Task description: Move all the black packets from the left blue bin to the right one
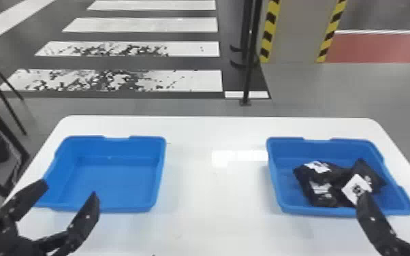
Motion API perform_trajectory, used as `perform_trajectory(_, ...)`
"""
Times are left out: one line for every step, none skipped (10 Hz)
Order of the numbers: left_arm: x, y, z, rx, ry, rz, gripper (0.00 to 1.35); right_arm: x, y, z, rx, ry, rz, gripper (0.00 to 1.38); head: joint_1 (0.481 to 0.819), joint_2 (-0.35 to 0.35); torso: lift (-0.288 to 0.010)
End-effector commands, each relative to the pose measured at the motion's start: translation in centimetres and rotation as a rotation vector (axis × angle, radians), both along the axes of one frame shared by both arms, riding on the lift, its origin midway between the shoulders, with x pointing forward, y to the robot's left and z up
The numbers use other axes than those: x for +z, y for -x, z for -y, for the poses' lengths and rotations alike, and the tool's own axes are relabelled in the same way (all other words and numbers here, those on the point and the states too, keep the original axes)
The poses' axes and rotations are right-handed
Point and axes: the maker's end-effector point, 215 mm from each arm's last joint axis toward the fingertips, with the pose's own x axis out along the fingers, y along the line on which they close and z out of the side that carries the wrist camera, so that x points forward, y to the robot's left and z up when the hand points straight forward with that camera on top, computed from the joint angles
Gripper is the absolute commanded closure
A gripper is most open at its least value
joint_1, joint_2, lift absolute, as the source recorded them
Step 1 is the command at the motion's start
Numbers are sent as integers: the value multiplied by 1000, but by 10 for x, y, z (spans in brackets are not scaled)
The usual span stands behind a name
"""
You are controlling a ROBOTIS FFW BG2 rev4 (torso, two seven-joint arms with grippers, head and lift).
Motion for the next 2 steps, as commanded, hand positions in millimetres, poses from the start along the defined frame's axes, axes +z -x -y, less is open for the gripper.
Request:
perform_trajectory(0,0,0,2,2,-1,133,0,0,0,0,-1,1,136,695,21,-140)
perform_trajectory(0,0,0,2,2,-1,133,0,0,-1,1,-3,1,136,695,21,-140)
